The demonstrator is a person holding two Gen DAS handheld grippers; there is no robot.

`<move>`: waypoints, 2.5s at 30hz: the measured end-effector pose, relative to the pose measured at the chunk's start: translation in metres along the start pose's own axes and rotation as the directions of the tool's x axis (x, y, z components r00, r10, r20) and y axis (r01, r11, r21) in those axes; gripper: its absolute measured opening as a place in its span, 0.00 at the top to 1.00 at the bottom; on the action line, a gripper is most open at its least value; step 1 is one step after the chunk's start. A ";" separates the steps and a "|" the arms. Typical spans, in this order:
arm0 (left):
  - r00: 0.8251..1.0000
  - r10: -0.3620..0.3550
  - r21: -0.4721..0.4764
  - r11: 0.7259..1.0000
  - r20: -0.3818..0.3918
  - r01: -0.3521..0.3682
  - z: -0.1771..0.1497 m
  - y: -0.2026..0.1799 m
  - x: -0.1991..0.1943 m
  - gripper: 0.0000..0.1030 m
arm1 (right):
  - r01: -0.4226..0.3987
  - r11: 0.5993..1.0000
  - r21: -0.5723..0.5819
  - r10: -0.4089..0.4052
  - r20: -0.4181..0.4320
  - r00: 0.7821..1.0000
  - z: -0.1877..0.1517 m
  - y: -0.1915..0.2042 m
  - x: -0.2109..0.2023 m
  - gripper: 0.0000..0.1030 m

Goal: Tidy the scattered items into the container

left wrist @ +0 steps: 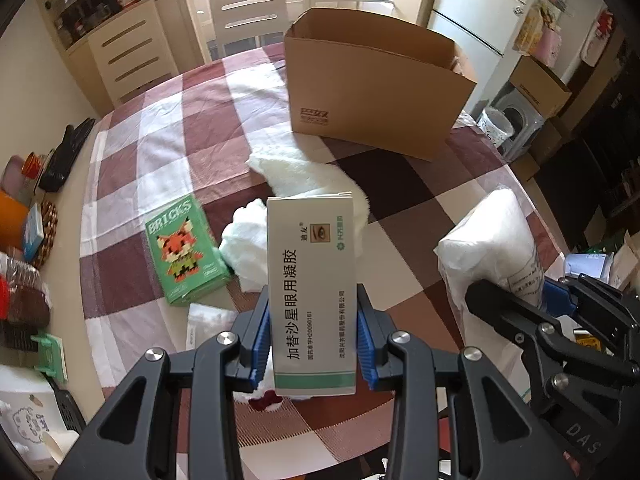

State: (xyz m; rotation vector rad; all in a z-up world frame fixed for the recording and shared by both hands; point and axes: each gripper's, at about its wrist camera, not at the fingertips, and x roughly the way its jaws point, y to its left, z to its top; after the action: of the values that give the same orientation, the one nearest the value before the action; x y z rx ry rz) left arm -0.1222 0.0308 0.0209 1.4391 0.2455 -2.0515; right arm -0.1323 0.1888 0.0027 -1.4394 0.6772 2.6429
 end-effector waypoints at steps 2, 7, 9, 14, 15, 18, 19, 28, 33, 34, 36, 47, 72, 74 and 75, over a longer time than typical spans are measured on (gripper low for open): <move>1.000 -0.002 0.011 1.000 0.007 0.002 0.005 -0.003 0.001 0.64 | 0.008 1.000 0.009 -0.008 0.006 1.000 0.002 -0.004 -0.002 0.69; 1.000 -0.011 0.036 0.999 0.015 0.011 0.016 -0.012 0.005 0.64 | 0.024 0.999 0.027 -0.025 0.015 1.000 0.008 -0.013 -0.003 0.69; 1.000 -0.015 0.043 0.999 0.016 0.014 0.020 -0.015 0.006 0.64 | 0.028 0.999 0.032 -0.028 0.015 0.999 0.011 -0.017 -0.003 0.69; 1.000 -0.023 0.060 0.998 0.014 0.022 0.028 -0.023 0.012 0.64 | 0.039 0.998 0.041 -0.039 0.015 0.999 0.017 -0.026 -0.001 0.69; 1.000 -0.024 0.061 0.998 0.013 0.023 0.029 -0.024 0.014 0.64 | 0.040 0.998 0.043 -0.041 0.013 0.999 0.018 -0.027 0.001 0.69; 1.000 -0.029 0.067 0.997 0.006 0.028 0.035 -0.027 0.019 0.64 | 0.044 0.998 0.048 -0.044 0.008 0.999 0.022 -0.032 0.003 0.69; 1.000 -0.029 0.068 0.997 0.004 0.029 0.037 -0.028 0.021 0.64 | 0.045 0.998 0.050 -0.045 0.006 0.999 0.024 -0.034 0.005 0.69; 0.999 -0.029 0.072 0.997 -0.013 0.030 0.062 -0.030 0.037 0.64 | 0.049 0.997 0.058 -0.048 -0.010 0.999 0.043 -0.049 0.018 0.69; 1.000 -0.025 0.073 0.997 -0.017 0.026 0.075 -0.030 0.046 0.64 | 0.050 0.997 0.055 -0.049 -0.016 0.999 0.056 -0.055 0.025 0.69; 1.000 -0.026 0.074 0.997 -0.017 0.027 0.078 -0.030 0.046 0.64 | 0.050 0.997 0.054 -0.049 -0.016 0.999 0.059 -0.057 0.026 0.69; 1.000 -0.025 0.074 0.997 -0.015 0.026 0.084 -0.031 0.048 0.64 | 0.051 0.997 0.051 -0.050 -0.017 0.999 0.065 -0.058 0.028 0.69; 1.000 -0.019 0.084 0.996 -0.006 0.020 0.109 -0.031 0.053 0.64 | 0.050 0.998 0.030 -0.049 -0.018 0.999 0.088 -0.059 0.038 0.69; 0.996 -0.085 0.154 0.985 0.009 0.083 0.187 -0.039 0.053 0.64 | 0.063 0.998 0.021 -0.064 0.037 0.997 0.146 -0.072 0.037 0.69; 0.995 -0.100 0.158 0.983 0.011 0.097 0.197 -0.040 0.050 0.64 | 0.055 0.998 0.023 -0.056 0.046 0.997 0.155 -0.072 0.035 0.69; 0.994 -0.106 0.160 0.982 0.012 0.103 0.203 -0.041 0.049 0.64 | 0.054 0.998 0.023 -0.055 0.051 0.997 0.159 -0.072 0.034 0.69</move>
State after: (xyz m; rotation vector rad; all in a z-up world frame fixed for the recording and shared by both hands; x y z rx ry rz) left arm -0.3160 -0.0516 0.0486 1.5276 0.1539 -2.2128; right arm -0.2581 0.3125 0.0241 -1.3588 0.6497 2.6140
